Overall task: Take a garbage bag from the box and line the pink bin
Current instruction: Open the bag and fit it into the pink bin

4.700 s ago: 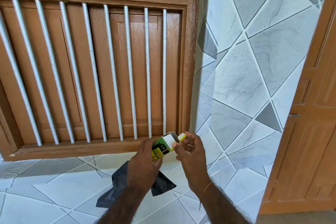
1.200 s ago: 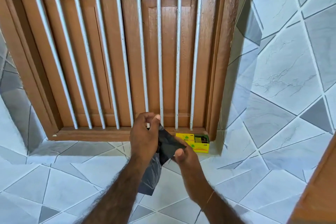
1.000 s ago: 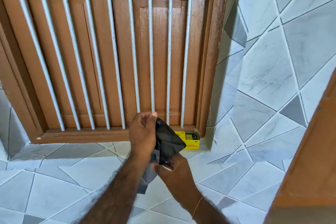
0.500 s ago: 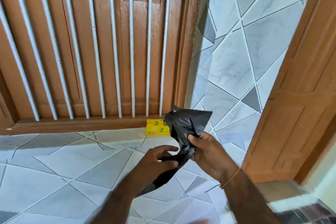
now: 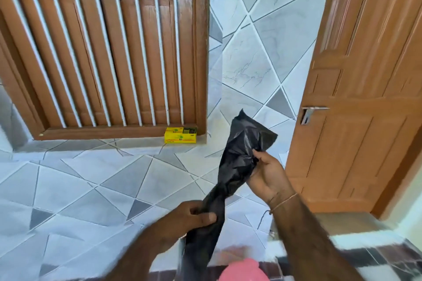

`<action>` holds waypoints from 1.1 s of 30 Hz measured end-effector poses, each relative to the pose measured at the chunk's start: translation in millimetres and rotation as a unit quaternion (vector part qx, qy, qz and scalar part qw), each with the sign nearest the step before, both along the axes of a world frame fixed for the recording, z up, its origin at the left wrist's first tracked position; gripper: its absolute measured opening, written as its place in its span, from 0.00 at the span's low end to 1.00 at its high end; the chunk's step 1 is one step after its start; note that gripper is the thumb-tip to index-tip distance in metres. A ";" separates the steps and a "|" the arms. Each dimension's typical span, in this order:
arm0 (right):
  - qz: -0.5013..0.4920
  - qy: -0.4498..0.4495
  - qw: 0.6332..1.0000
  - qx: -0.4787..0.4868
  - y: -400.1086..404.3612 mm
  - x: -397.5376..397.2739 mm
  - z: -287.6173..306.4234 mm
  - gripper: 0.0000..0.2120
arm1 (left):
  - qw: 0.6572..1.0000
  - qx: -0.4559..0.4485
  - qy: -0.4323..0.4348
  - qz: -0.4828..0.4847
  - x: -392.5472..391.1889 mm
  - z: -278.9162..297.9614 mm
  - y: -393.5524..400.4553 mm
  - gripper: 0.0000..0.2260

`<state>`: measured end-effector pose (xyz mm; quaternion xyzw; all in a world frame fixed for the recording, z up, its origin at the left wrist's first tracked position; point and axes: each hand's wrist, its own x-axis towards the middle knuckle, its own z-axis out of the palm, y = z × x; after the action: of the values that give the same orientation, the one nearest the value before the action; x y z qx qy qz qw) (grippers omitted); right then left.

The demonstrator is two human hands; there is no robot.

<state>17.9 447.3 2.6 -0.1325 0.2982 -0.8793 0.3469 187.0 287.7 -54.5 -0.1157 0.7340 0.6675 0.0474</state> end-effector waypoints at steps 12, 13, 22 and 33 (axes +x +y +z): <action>-0.434 0.253 0.771 0.391 49.7 106.4 -34.1 0.21 | 0.974 0.019 -0.003 0.226 69.3 11.5 45.4 0.12; -0.378 0.356 0.786 0.337 54.0 144.3 -34.9 0.19 | 0.968 0.017 -0.004 0.252 75.3 11.1 49.4 0.13; -0.142 0.828 0.351 0.415 74.5 280.0 -98.4 0.47 | 0.929 0.151 -0.035 0.335 146.3 0.4 69.1 0.06; -0.248 0.345 0.824 0.374 93.4 305.9 -56.6 0.07 | 0.931 0.284 -0.029 0.225 209.9 11.2 100.2 0.13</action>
<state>323.8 540.7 -54.0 -0.2086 0.7275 -0.6535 0.0149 396.9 387.8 -43.3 -0.2789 0.4666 0.8377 -0.0523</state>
